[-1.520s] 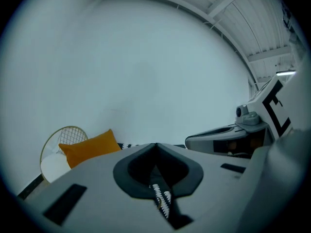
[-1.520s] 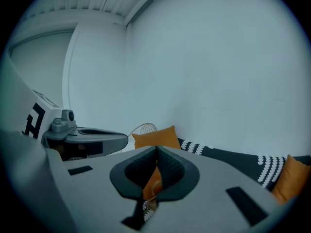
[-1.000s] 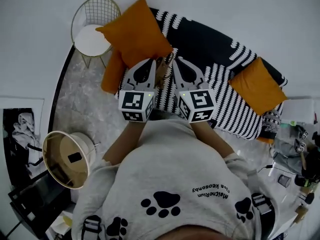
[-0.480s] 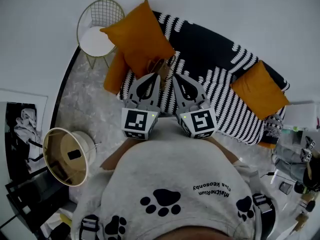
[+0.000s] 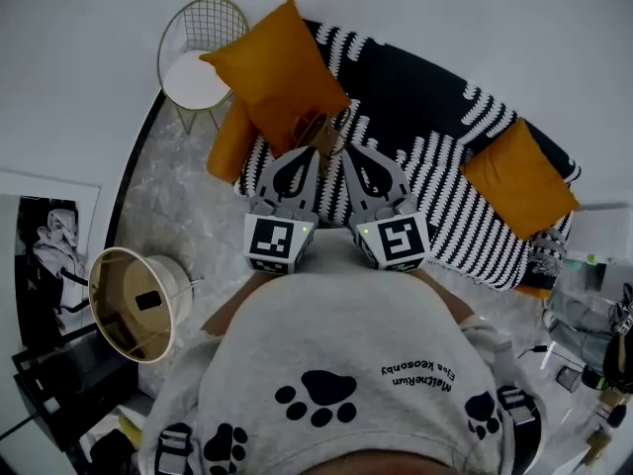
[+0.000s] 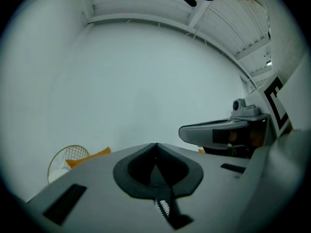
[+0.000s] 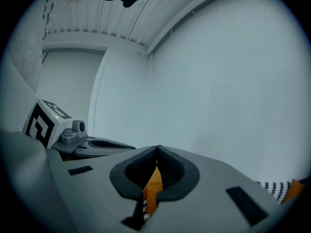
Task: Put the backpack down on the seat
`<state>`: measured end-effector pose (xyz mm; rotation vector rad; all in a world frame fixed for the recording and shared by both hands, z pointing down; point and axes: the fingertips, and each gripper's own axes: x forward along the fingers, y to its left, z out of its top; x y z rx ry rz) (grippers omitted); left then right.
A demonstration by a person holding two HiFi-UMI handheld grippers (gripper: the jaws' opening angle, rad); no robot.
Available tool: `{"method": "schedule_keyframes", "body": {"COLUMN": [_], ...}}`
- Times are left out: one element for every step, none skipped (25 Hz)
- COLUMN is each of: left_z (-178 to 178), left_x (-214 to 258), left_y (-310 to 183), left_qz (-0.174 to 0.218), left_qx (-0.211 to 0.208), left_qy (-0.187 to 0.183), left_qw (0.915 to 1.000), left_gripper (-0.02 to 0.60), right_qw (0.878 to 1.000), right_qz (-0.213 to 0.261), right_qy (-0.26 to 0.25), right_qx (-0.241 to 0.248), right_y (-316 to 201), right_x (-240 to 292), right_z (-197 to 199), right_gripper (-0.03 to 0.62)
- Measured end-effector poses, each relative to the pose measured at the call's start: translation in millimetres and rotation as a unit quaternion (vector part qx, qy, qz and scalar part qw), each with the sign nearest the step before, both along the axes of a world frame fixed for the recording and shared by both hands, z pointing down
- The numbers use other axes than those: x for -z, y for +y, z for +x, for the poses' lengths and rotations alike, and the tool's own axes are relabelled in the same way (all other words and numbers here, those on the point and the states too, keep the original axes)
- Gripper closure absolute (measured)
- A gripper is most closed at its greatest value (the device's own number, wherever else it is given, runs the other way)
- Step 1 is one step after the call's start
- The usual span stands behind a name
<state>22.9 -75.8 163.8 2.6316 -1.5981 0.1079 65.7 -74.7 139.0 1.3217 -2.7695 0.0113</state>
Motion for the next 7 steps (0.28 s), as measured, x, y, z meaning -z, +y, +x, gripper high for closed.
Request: {"method": "schedule_keyframes", "body": {"left_z": [-0.9,-1.2,-1.0,-0.3,0.5,1.3,2.2], "left_x": [-0.4,-0.1,0.6,1.6,2.5,3.5,4.4], "left_y": [-0.6,-0.8,-0.9,-1.1,-1.7,-2.5,-3.4], "left_qz": [0.001,0.002,0.003,0.004,0.004,0.005,0.006], "left_qx": [0.003,0.004,0.004,0.004,0.003,0.001,0.0], "left_qy": [0.005,0.007,0.008,0.009,0.009,0.01,0.01], "left_qw": [1.0,1.0,1.0,0.9999,0.9999,0.9999,0.9999], "left_gripper": [0.561,0.561,0.561,0.561,0.561,0.561,0.561], "right_qw": [1.0,1.0,1.0,1.0,1.0,1.0,1.0], "right_qz": [0.0,0.0,-0.001,-0.001,0.0,0.001,0.002], "right_qy": [0.001,0.002,0.003,0.004,0.005,0.005,0.005], "right_qx": [0.002,0.004,0.006,0.007,0.008,0.008,0.009], "right_y": [0.2,0.5,0.8,0.8,0.3,-0.4,-1.3], "right_x": [-0.5,-0.9,-1.2,-1.0,-0.4,0.4,1.3], "right_z": [-0.3,-1.1,-1.8,-2.2,-2.2,-2.0,-1.7], "right_gripper": [0.562,0.562,0.562,0.562,0.562,0.562,0.562]}}
